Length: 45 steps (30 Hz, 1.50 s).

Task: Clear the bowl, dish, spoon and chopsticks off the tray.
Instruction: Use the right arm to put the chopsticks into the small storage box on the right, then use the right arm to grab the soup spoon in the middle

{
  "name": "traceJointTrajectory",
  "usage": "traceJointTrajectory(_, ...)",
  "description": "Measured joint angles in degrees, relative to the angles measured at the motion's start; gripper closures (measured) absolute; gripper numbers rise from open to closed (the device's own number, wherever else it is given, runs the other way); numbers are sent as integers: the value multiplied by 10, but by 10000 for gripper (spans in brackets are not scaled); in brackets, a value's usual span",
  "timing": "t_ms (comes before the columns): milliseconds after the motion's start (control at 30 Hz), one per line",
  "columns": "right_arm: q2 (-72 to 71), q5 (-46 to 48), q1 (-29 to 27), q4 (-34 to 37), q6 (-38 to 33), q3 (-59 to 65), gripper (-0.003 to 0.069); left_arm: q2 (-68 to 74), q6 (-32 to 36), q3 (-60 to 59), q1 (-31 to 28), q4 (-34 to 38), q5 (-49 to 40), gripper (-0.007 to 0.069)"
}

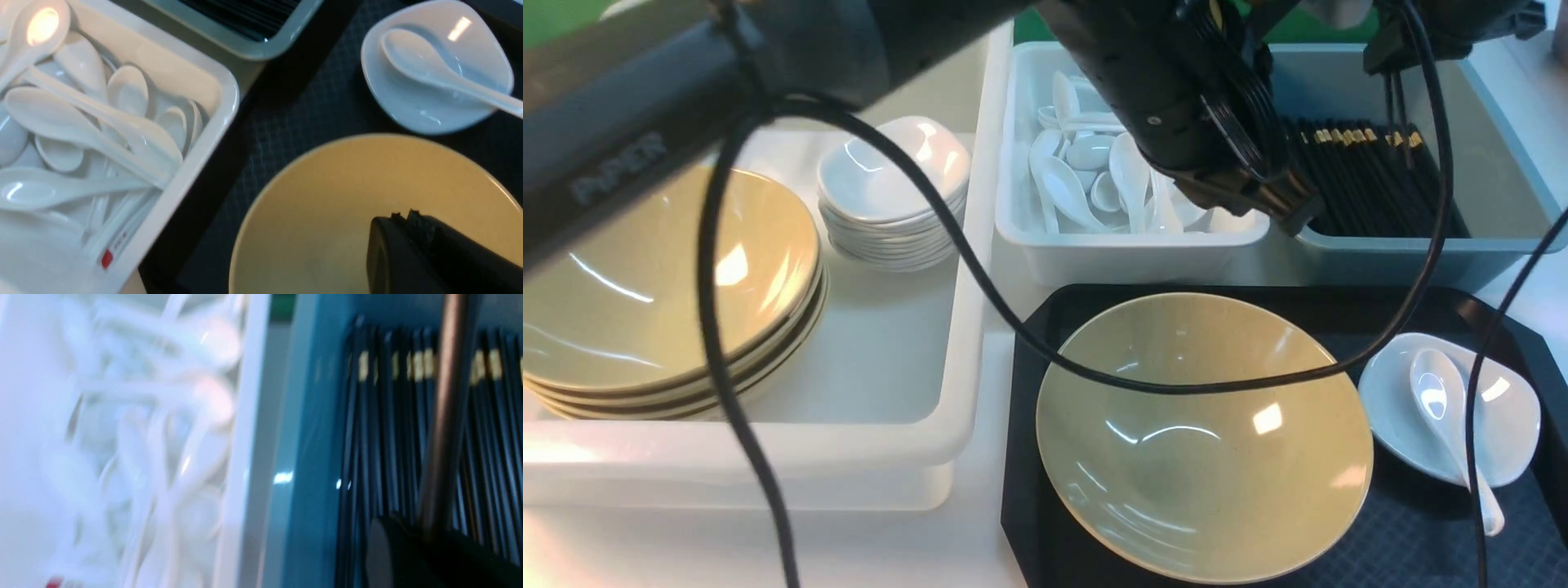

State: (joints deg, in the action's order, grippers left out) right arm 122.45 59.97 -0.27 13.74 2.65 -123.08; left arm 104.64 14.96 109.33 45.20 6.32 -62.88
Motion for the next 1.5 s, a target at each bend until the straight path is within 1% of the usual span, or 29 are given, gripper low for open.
traceJointTrajectory(67,60,-5,-13,4,15,-55,571,-21,-1,0,0,-7,-34,634)
traceJointTrajectory(200,124,-6,-22,4,27,-88,552,-60,-4,-10,0,-13,-55,634)
traceJointTrajectory(233,139,-6,-24,2,26,-91,513,-90,-6,-27,0,-14,-53,634)
traceJointTrajectory(300,145,-3,-24,2,24,-91,472,-104,-6,-38,0,-15,-46,634)
traceJointTrajectory(400,141,23,-24,2,21,-93,319,-150,-6,-88,0,-16,-1,634)
traceJointTrajectory(433,140,25,-24,2,20,-93,309,-156,-6,-95,0,-16,6,634)
traceJointTrajectory(467,134,44,-24,2,13,-95,248,-171,-6,-116,0,-17,30,634)
traceJointTrajectory(500,125,73,-24,1,-2,-95,204,-188,-6,-142,0,-19,57,634)
traceJointTrajectory(567,100,100,-24,-6,-32,-90,147,-214,-6,-180,0,-26,90,634)
traceJointTrajectory(600,97,102,-24,-7,-36,-89,144,-219,-6,-187,0,-25,92,634)
traceJointTrajectory(700,27,108,-18,-15,-63,-49,120,-259,-6,-237,0,-26,116,634)
traceJointTrajectory(800,-74,109,-3,-33,-95,31,114,-299,-6,-288,0,-28,123,634)
traceJointTrajectory(933,-224,111,22,-92,-105,182,114,-339,-6,-347,0,-28,142,634)
traceJointTrajectory(1100,-371,111,26,-116,-97,400,114,-354,-12,-398,0,-24,193,634)
traceJointTrajectory(1133,-404,100,26,-118,-91,456,114,-353,-13,-412,0,-20,213,634)
traceJointTrajectory(1167,-409,97,26,-118,-90,456,114,-353,-13,-412,0,-19,216,634)
traceJointTrajectory(1200,-447,66,26,-120,-76,536,114,-352,-14,-426,0,-9,242,634)
traceJointTrajectory(1233,-467,46,26,-119,-66,576,114,-351,-15,-432,0,-2,256,634)
traceJointTrajectory(1267,-474,41,26,-119,-65,584,114,-351,-15,-434,0,0,262,634)
traceJointTrajectory(1333,-496,-6,26,-119,-48,664,114,-347,-17,-439,0,16,288,634)
traceJointTrajectory(1433,-491,-47,26,-119,-37,726,114,-341,-17,-439,0,32,304,634)
traceJointTrajectory(1500,-477,-66,26,-119,-35,747,114,-336,-17,-439,0,37,308,634)
